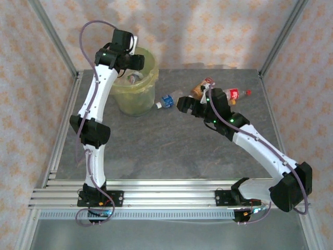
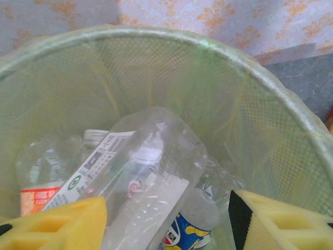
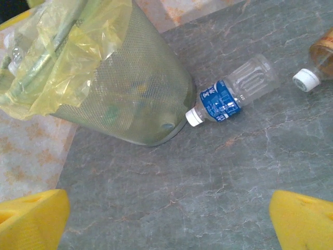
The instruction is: Put the plastic bottles in the bin
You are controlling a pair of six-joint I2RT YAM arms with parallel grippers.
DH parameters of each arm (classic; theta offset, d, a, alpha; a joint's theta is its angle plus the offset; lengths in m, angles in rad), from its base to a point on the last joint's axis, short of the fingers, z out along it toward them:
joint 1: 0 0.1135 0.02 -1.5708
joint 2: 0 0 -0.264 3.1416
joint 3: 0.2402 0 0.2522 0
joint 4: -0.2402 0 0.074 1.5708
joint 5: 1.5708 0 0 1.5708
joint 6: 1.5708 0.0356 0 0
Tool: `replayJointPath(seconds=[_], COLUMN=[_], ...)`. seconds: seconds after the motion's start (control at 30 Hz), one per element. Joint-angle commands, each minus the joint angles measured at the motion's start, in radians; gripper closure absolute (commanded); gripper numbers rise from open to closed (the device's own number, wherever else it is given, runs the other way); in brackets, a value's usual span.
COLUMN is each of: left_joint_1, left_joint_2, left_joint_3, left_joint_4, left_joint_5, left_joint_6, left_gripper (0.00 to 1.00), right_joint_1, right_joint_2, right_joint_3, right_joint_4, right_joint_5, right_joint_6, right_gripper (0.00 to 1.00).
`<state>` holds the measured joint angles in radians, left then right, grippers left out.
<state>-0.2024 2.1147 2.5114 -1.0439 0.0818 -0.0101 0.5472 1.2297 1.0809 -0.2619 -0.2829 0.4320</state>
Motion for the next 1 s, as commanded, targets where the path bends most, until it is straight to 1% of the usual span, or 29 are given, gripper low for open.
replayJointPath(seconds=[0.0, 0.13, 0.17, 0.27, 0.4, 0.5, 0.6, 0.67, 0.77, 0.97], left_joint_1=[0.012, 0.011, 0.011, 0.011, 0.011, 0.011, 0.011, 0.011, 0.011, 0.011], left_joint_2=[-0.115, -0.199, -0.249, -0.325, -0.449, -0.563, -0.674, -0.747, -0.83, -0.948], left_joint_3=[0.007, -0.055, -0.077, -0.146, -0.288, -0.442, -0.594, -0.695, -0.805, -0.947], left_joint_4=[-0.034, 0.005, 0.018, 0.048, 0.099, 0.163, 0.224, 0.266, 0.294, 0.313], left_joint_5=[-0.08, -0.13, -0.152, -0.216, -0.261, -0.267, -0.26, -0.243, -0.238, -0.256], left_joint_6=[-0.043, -0.069, -0.075, -0.098, -0.141, -0.182, -0.234, -0.271, -0.313, -0.358], left_gripper=[0.34, 0.32, 0.32, 0.32, 0.3, 0.23, 0.12, 0.01, 0.0, 0.0], right_joint_1=[0.002, 0.002, 0.002, 0.001, 0.001, 0.002, 0.002, 0.002, 0.001, 0.001], right_joint_2=[0.013, 0.061, 0.078, 0.134, 0.233, 0.318, 0.404, 0.464, 0.552, 0.73], right_joint_3=[0.045, 0.096, 0.113, 0.161, 0.243, 0.296, 0.349, 0.387, 0.443, 0.57], right_joint_4=[-0.046, -0.108, -0.12, -0.138, -0.158, -0.158, -0.17, -0.179, -0.192, -0.23], right_joint_5=[0.06, 0.125, 0.136, 0.157, 0.162, 0.161, 0.181, 0.191, 0.212, 0.247], right_joint_6=[-0.014, 0.005, 0.011, 0.034, 0.075, 0.102, 0.13, 0.148, 0.175, 0.221], right_gripper=[0.01, 0.01, 0.01, 0.01, 0.01, 0.01, 0.01, 0.01, 0.01, 0.01])
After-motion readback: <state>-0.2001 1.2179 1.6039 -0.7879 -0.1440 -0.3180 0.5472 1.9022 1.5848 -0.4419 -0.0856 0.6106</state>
